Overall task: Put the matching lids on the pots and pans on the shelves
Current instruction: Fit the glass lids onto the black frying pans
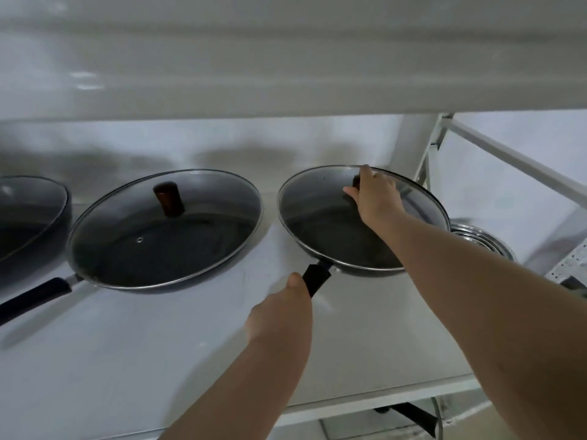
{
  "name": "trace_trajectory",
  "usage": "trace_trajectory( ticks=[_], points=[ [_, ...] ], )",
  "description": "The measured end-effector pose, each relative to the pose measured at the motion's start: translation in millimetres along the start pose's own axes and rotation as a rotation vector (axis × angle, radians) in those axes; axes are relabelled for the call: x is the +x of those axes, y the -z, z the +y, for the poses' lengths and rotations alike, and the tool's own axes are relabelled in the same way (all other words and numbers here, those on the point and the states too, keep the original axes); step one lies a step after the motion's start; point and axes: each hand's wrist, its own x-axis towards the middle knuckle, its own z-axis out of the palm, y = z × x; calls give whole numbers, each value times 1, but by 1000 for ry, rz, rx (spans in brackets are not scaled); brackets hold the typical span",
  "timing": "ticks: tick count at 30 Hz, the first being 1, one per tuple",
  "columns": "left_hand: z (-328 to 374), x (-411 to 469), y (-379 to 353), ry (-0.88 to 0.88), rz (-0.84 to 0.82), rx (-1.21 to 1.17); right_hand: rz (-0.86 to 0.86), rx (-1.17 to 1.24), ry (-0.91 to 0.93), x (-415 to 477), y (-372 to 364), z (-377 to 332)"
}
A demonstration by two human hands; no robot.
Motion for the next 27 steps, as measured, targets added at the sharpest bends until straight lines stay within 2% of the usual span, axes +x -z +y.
trace_trajectory(
  ticks=[8, 16, 21, 27],
  points=[
    [-1, 2, -1, -10, -28, 15, 21, -136, 33, 3, -2, 4],
    [-2, 1, 1, -7, -9, 13, 1, -305, -41, 1, -2, -11],
    [-1, 1, 0, -5, -19, -3, -70, -224, -124, -2, -3, -10],
    [0, 3, 3, -22, -7, -23, -134, -162, -140, -15, 4, -4]
  ],
)
